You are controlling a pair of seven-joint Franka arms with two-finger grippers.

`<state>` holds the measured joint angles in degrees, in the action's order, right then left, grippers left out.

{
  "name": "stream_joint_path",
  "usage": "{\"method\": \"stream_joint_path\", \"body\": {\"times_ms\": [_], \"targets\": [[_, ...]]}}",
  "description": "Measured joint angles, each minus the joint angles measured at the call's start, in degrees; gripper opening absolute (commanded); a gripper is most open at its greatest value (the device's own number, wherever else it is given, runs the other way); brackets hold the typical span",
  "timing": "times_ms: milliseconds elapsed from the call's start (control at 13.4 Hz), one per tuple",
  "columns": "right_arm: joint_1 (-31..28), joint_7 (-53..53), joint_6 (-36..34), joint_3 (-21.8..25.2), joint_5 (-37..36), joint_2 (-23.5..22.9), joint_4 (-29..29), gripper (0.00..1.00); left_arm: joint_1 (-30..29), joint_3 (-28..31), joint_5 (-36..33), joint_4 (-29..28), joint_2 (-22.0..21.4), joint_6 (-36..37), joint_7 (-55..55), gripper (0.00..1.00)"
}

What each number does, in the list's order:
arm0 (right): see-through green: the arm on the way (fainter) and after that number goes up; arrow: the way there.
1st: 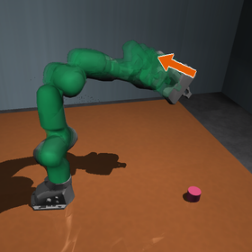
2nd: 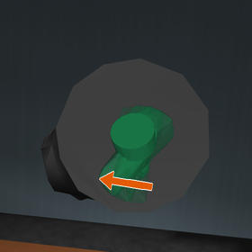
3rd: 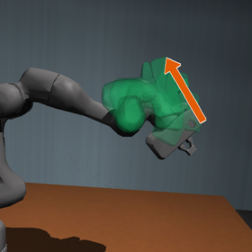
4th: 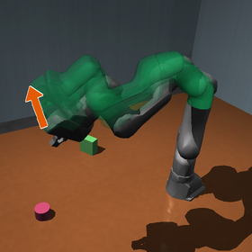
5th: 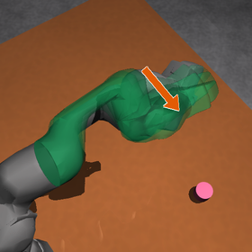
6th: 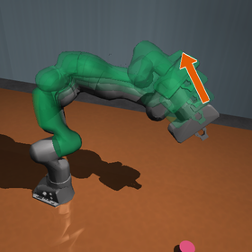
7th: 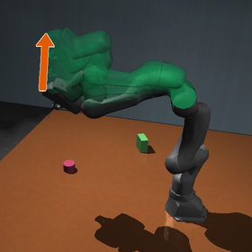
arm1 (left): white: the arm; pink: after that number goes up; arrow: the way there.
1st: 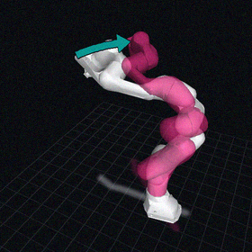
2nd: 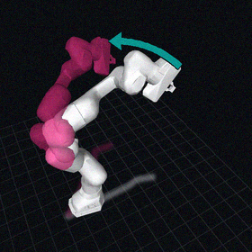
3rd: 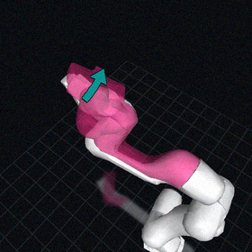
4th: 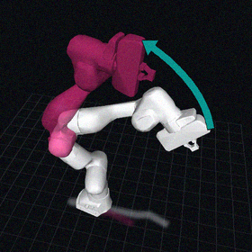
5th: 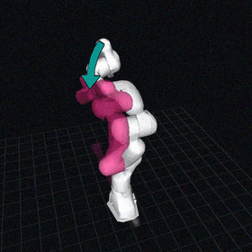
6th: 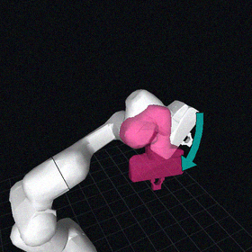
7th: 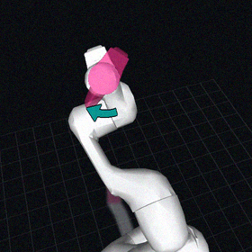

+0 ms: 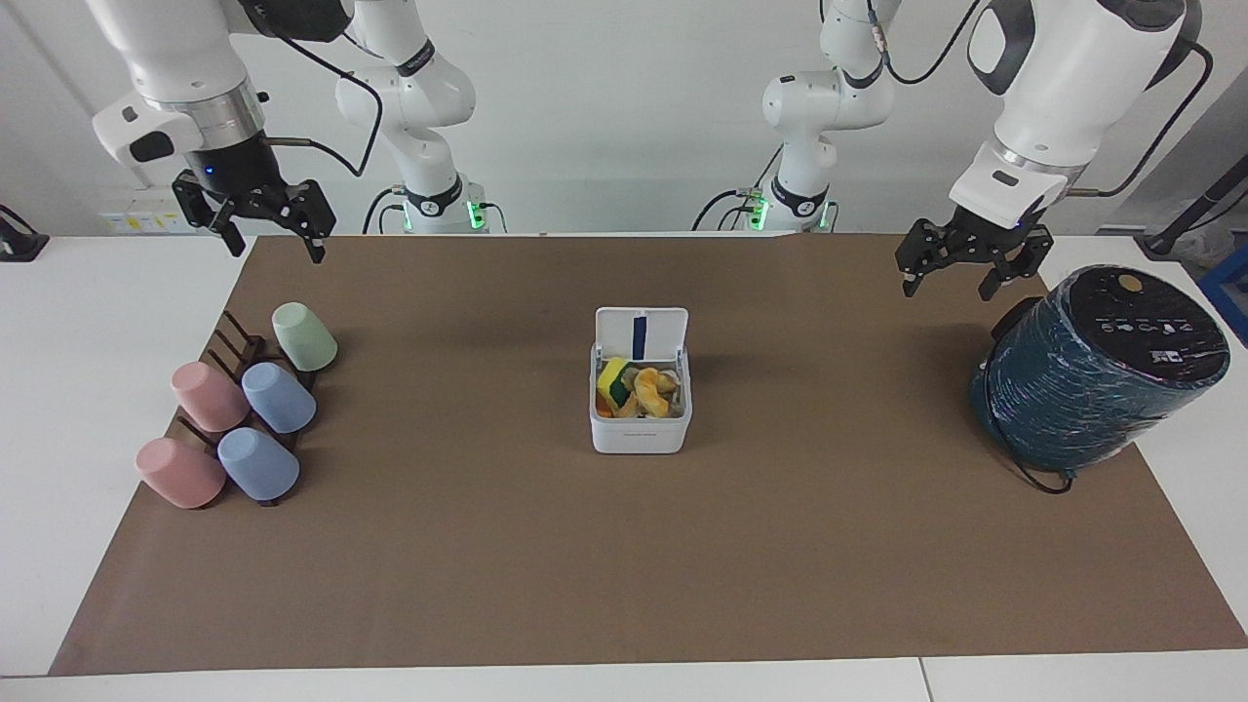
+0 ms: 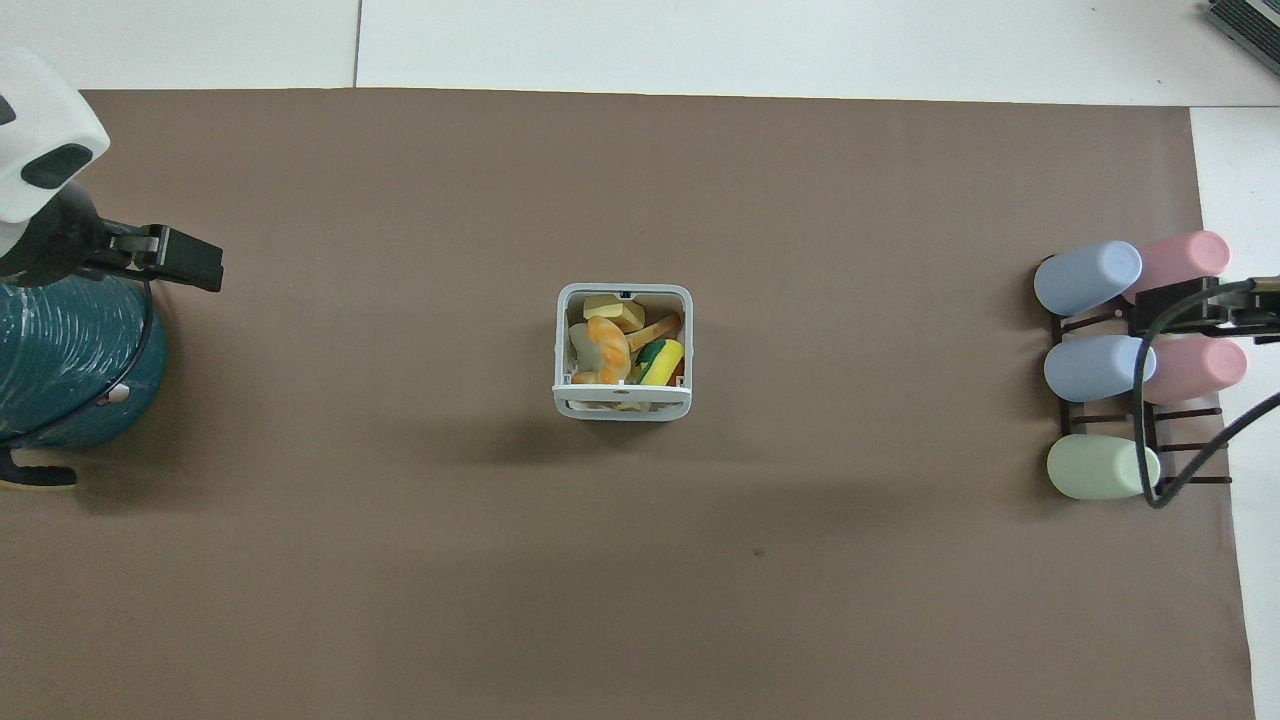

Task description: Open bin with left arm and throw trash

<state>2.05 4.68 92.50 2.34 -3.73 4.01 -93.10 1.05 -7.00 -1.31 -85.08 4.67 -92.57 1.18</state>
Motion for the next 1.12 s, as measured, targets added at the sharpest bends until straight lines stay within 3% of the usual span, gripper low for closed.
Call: {"method": "stream_joint_path", "body": {"times_ms": [299, 748, 1122], "targets": [[0.2, -0.1, -0.7, 0.7, 0.2, -0.2, 0.6, 1.00, 0.0, 0.0, 0.0, 0.0, 0.0, -0.2, 0.0, 1.00], [1.7, -0.4, -7.3, 2.7, 3.7, -1.0, 3.9, 1.00, 0.0, 0.0, 0.0, -0.1, 0.0, -0.8, 0.0, 1.00], [2.1, -2.1, -7.5, 2.7, 3.4, -1.1, 3.9, 1.00, 0.0, 0.0, 0.0, -0.1, 0.0, -0.7, 0.0, 1.00]]}}
